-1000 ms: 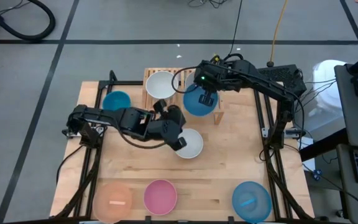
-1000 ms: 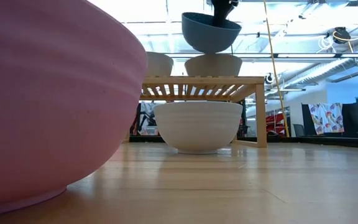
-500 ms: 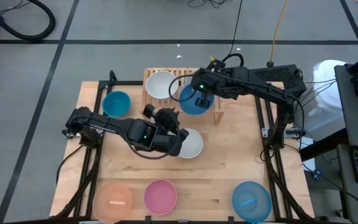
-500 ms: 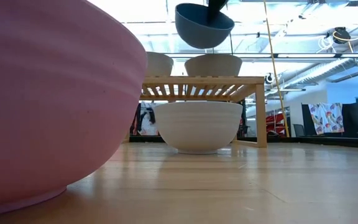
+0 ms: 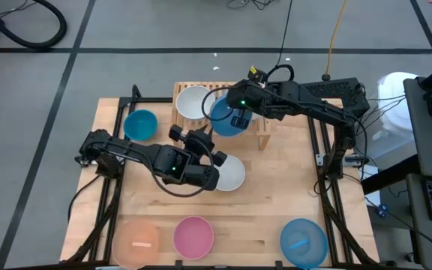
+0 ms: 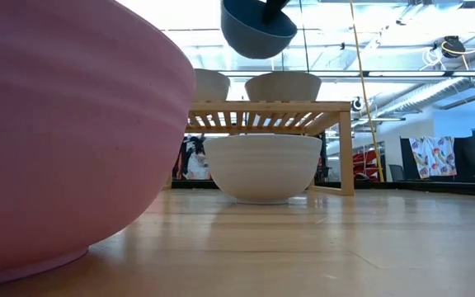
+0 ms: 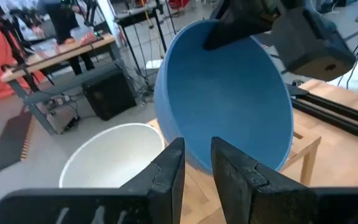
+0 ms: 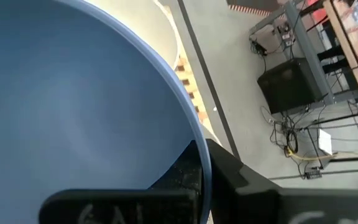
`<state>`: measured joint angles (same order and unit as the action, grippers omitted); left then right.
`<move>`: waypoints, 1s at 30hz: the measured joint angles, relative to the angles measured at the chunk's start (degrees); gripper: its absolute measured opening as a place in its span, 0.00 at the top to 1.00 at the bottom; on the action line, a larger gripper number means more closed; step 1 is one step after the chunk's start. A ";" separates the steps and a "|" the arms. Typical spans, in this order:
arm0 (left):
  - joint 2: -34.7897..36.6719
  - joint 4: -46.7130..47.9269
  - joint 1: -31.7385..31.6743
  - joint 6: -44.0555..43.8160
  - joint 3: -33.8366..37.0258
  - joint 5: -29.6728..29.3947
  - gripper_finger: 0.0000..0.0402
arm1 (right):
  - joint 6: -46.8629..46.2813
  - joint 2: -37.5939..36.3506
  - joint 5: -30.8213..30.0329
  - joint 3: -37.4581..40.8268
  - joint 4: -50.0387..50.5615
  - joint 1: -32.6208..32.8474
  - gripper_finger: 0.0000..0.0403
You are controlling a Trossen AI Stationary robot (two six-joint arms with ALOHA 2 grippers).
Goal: Place and stack bowls onto a shelf
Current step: Stack the bottom small blue bowl on top of the small white bowl on the shelf
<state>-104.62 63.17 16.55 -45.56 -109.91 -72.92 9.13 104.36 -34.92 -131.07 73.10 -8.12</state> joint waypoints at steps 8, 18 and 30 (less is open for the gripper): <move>0.00 0.05 -0.14 3.20 0.00 -1.18 0.79 | 2.11 -0.04 0.04 3.98 -2.63 0.00 1.00; 0.00 0.16 -1.38 4.81 0.00 -1.66 0.79 | 3.89 0.02 0.20 7.29 -5.09 0.32 1.00; 0.00 0.22 -3.79 6.47 1.10 3.08 0.79 | 7.20 0.02 0.18 7.31 -7.87 2.66 1.00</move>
<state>-104.62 63.39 12.76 -39.10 -108.81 -69.84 16.33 104.38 -34.74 -123.76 65.23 -5.46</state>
